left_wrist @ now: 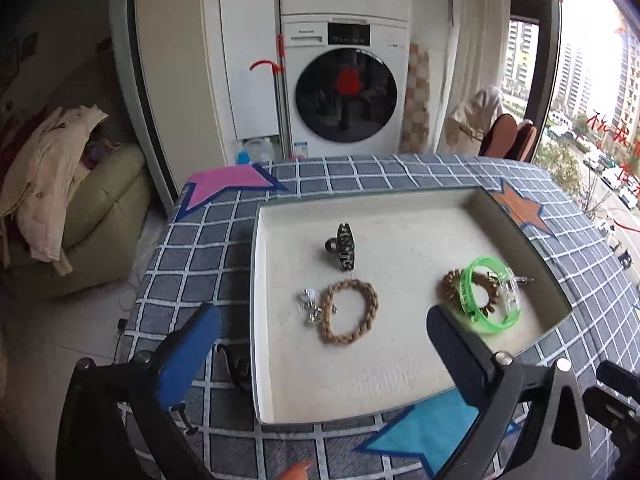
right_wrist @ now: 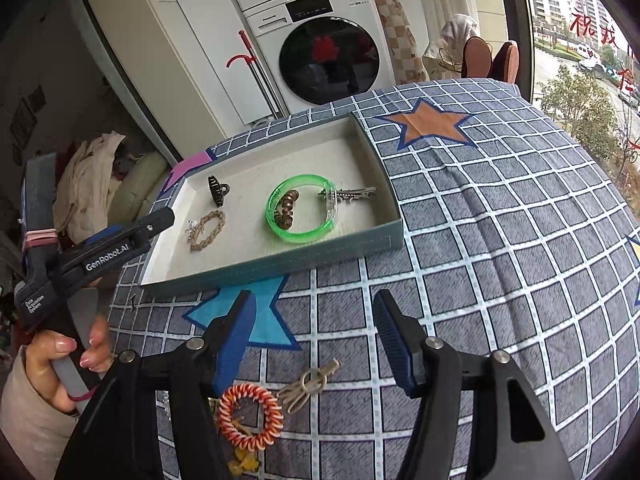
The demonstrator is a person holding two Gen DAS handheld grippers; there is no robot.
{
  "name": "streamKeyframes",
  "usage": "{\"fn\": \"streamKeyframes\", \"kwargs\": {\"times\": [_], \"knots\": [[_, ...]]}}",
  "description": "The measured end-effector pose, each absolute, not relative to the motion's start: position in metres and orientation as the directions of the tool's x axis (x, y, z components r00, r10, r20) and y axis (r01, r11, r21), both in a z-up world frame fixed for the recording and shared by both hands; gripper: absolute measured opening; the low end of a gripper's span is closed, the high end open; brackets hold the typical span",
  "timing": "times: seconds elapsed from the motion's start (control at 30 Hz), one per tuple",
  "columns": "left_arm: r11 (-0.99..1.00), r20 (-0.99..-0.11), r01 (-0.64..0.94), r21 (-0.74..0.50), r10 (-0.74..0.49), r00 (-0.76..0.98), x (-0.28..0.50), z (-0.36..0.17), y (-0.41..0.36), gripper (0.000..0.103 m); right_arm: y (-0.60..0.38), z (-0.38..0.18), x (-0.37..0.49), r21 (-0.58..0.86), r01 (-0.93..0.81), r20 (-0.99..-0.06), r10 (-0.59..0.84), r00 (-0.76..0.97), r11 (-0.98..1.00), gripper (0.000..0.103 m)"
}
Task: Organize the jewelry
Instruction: 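Grasp the orange-white coil tie with the right tool while the left tool moves to the yellow cord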
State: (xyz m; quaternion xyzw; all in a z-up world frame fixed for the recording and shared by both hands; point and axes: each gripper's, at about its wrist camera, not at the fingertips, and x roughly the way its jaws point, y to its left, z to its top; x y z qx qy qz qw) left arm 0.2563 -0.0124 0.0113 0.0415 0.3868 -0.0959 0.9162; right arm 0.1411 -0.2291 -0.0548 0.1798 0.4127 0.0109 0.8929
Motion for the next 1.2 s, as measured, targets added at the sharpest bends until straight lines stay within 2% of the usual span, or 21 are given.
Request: {"fn": "streamKeyframes", "kwargs": {"times": [0.1,0.17,0.33,0.83,1.07,1.2], "knots": [[0.978,-0.711,0.209,-0.002,-0.148,0.688,0.252,0.008,-0.010,0.103,-0.227,-0.055,0.133,0.331,0.119,-0.731,0.174,0.659,0.936,0.075],[0.978,-0.699,0.210,0.009,-0.144,0.701,0.245,0.008,-0.009,0.103,-0.226,-0.054,0.127,0.330,0.112,-0.726,0.176,0.665,0.937,0.083],[0.978,-0.682,0.206,0.015,-0.141,0.718,0.225,0.006,-0.003,0.103,-0.220,-0.054,0.111,0.330,0.089,-0.710,0.185,0.680,0.940,0.086],[0.972,-0.758,0.233,-0.007,-0.158,0.633,0.136,-0.034,0.016,0.103,-0.206,-0.082,0.076,0.342,0.096,-0.782,0.227,0.581,0.935,0.086],[0.973,-0.776,0.229,-0.013,-0.154,0.612,0.121,-0.040,0.018,0.103,-0.207,-0.090,0.078,0.374,0.133,-0.795,0.244,0.555,0.918,0.085],[0.972,-0.776,0.234,0.003,-0.145,0.613,0.121,-0.041,0.016,0.103,-0.200,-0.091,0.086,0.361,0.118,-0.802,0.244,0.544,0.925,0.068]]}}
